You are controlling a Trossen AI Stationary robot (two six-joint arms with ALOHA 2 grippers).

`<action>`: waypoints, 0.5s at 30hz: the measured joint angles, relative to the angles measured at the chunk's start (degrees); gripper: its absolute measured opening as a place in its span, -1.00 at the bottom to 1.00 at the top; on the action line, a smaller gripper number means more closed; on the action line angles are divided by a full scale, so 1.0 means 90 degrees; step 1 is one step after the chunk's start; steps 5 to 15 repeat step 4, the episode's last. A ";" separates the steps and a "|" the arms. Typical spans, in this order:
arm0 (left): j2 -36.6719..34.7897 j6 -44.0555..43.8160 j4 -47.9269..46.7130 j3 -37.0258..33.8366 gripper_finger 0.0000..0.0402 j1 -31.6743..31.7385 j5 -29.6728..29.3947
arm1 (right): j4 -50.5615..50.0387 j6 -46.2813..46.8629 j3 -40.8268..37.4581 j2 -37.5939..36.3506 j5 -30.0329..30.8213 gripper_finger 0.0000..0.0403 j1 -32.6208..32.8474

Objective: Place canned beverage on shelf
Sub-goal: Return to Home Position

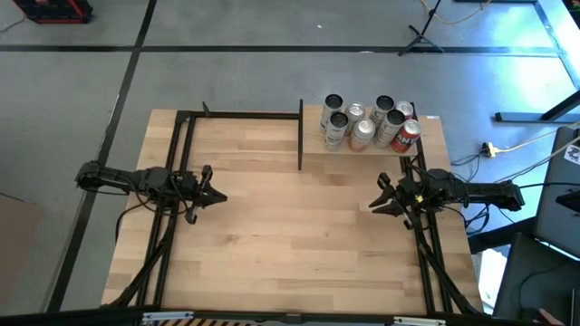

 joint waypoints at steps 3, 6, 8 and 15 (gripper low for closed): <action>0.0000 0.0000 0.0000 0.0000 -0.89 0.0000 0.0000 | -0.0001 0.0000 0.0000 0.0000 0.0002 -0.66 0.0000; 0.0000 0.0000 0.0000 0.0000 -0.89 0.0000 0.0000 | -0.0002 0.0000 0.0000 0.0000 0.0002 -0.66 0.0000; 0.0000 0.0000 0.0000 0.0000 -0.89 0.0000 0.0000 | -0.0002 0.0000 0.0000 0.0000 0.0002 -0.66 0.0000; 0.0000 0.0000 0.0000 0.0000 -0.89 0.0000 0.0000 | -0.0002 0.0000 0.0000 0.0000 0.0002 -0.66 0.0000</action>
